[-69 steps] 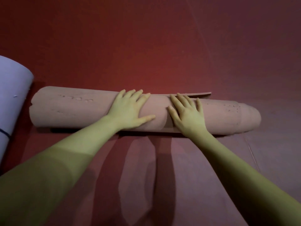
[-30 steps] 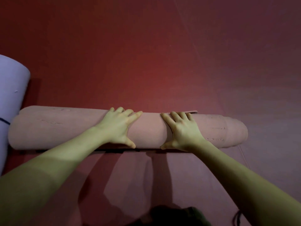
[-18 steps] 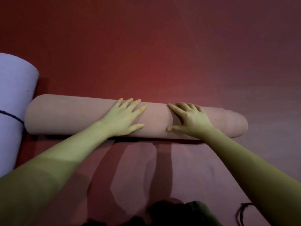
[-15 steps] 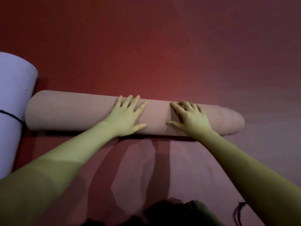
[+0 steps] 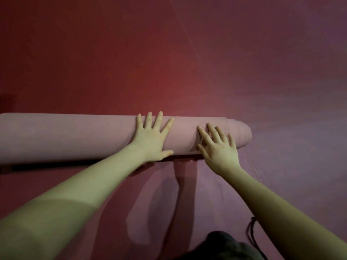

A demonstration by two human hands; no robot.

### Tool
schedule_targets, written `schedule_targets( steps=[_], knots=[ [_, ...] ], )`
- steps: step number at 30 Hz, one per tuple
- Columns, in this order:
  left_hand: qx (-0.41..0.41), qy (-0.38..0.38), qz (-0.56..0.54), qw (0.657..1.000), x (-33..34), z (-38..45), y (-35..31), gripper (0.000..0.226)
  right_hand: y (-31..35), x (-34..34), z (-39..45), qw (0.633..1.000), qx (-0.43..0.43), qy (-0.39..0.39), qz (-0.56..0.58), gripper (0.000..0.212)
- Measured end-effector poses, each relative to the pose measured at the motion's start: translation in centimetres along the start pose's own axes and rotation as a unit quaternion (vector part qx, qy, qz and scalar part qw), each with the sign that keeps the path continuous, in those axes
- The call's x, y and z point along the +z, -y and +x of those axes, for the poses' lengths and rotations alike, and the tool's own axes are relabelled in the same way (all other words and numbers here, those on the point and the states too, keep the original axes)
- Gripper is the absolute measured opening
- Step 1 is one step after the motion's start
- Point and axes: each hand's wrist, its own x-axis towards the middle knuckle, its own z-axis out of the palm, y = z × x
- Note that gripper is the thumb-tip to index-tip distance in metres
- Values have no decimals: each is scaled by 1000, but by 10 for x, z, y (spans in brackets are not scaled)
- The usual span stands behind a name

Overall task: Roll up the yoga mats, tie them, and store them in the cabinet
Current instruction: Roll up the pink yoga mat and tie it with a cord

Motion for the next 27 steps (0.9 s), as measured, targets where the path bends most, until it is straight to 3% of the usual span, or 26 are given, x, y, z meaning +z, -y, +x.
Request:
schedule_targets(
  steps=[5, 10, 15, 20, 24, 27],
  knots=[
    [-25, -10, -6, 1000, 3, 8, -26, 99, -18, 11, -9, 997, -34, -34, 63, 55],
    [9, 2, 23, 1000, -7, 44, -69, 119, -58, 21, -41, 992, -3, -79, 96, 52],
    [37, -14, 85, 996, -10, 69, -133, 129, -102, 43, -104, 991, 98, -12, 90, 54],
    [30, -45, 107, 993, -7, 63, -156, 121, -112, 65, -161, 973, 211, 61, 66, 57],
    [52, -41, 112, 991, -5, 45, -166, 118, -104, 85, -191, 922, 339, 155, 102, 58],
    [54, -38, 112, 991, -6, 42, -169, 119, -98, 95, -189, 907, 361, 167, 137, 60]
  ],
)
